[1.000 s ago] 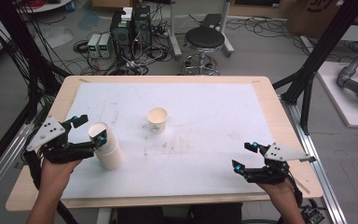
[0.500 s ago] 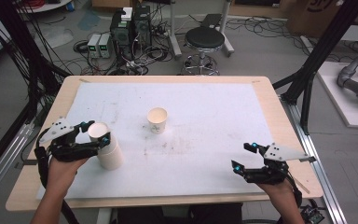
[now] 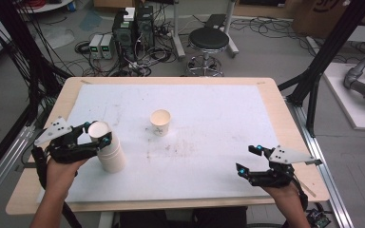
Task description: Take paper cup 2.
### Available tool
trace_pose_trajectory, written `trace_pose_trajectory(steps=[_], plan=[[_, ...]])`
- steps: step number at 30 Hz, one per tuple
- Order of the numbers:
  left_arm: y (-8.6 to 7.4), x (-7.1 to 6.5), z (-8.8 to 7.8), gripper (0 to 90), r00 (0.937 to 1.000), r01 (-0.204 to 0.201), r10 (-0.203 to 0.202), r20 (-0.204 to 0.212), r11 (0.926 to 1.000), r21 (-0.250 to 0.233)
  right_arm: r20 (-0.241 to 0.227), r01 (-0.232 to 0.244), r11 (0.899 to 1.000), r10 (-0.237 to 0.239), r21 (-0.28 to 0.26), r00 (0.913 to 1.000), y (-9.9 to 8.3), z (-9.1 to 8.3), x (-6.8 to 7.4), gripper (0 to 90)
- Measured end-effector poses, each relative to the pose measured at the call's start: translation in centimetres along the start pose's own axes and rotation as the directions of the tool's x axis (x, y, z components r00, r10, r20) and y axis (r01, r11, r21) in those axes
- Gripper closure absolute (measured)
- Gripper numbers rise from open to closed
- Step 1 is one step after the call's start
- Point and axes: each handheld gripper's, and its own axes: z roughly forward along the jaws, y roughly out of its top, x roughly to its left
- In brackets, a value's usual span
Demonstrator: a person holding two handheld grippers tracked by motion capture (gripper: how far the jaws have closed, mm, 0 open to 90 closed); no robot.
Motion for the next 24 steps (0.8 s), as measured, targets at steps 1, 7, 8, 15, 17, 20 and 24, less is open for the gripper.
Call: trace_pose_trajectory(steps=[1, 7, 8, 15, 17, 20, 24], plan=[[0.2, 0.0, -0.1, 33.1, 1.0000, -0.001, 0.001, 0.003, 1.0000, -0.006, -0.001, 0.000, 1.000, 0.000, 0.000, 1.0000, 0.0, 0.0, 0.0, 20.6], [1.8, -0.4, -0.6, 33.5, 0.9998, -0.013, 0.014, 0.013, 0.9988, -0.047, -0.001, -0.003, 1.000, 0.003, -0.002, 1.0000, 0.0, 0.0, -0.1, 20.6], [2.2, -0.5, -0.8, 33.5, 0.9997, -0.019, 0.020, 0.014, 0.9981, -0.059, -0.003, -0.001, 1.000, 0.001, -0.006, 1.0000, 0.1, 0.0, 0.0, 20.6], [4.5, -1.1, -1.6, 34.0, 0.9989, -0.034, 0.038, 0.029, 0.9917, -0.124, -0.002, 0.005, 1.000, -0.005, -0.009, 1.0000, 0.1, -0.1, 0.0, 20.6], [5.2, -1.3, -1.7, 34.0, 0.9984, -0.038, 0.044, 0.036, 0.9883, -0.148, -0.004, -0.002, 1.000, 0.002, -0.010, 1.0000, 0.1, -0.1, 0.0, 20.6], [6.2, -2.0, -1.6, 34.1, 0.9968, -0.051, 0.060, 0.052, 0.9843, -0.169, -0.003, 0.000, 1.000, 0.000, -0.009, 1.0000, 0.2, -0.1, 0.0, 20.6], [7.3, -3.2, -0.8, 34.2, 0.9921, -0.055, 0.074, 0.101, 0.9818, -0.182, -0.005, 0.000, 1.000, 0.000, -0.012, 1.0000, 0.2, -0.1, 0.0, 20.6]])
